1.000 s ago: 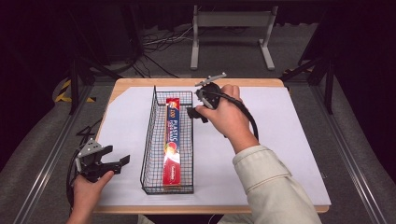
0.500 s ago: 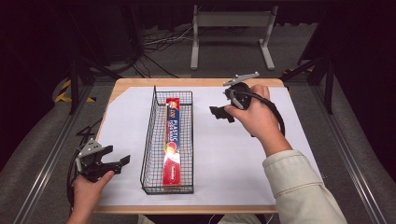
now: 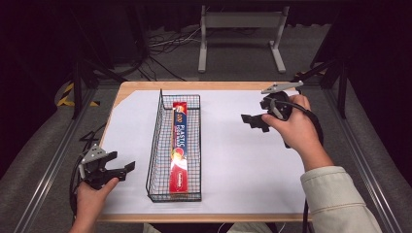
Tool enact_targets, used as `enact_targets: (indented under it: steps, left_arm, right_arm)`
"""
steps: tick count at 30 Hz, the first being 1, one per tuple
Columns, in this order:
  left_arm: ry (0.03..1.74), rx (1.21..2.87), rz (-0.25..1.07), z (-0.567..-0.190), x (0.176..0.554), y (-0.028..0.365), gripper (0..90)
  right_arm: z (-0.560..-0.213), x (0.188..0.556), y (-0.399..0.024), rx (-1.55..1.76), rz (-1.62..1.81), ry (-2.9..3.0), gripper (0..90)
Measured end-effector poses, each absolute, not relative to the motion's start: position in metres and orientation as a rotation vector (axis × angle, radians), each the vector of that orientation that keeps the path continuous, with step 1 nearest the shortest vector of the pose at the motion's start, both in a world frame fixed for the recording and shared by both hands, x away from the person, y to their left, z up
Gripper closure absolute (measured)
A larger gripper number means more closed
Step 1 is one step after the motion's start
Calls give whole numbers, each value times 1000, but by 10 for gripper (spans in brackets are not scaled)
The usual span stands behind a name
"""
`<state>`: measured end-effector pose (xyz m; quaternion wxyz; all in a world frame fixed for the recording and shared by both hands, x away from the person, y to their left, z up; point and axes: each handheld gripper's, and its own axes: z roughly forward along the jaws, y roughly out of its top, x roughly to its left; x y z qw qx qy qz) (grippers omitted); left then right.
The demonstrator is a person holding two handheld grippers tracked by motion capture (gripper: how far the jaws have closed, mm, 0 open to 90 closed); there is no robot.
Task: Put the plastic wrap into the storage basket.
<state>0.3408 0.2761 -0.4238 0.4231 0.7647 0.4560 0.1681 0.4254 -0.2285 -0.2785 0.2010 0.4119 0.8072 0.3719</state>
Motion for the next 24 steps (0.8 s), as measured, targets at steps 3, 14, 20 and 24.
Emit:
enact_targets:
  steps: [3,14,20,24]
  left_arm:
    - [1139,1910,421,-424,341,276,169]
    - [1097,1901,423,-426,341,277,161]
    - [1064,1899,429,-425,340,275,159]
    - [1061,1904,433,-426,339,275,158]
  right_arm:
    - [-282,424,-239,1140,1033,2238,167]
    - [-319,410,-271,1091,1158,2197,167]
    - [-343,400,-288,1061,1183,2183,166]
    - [-354,395,-293,1034,1180,2198,166]
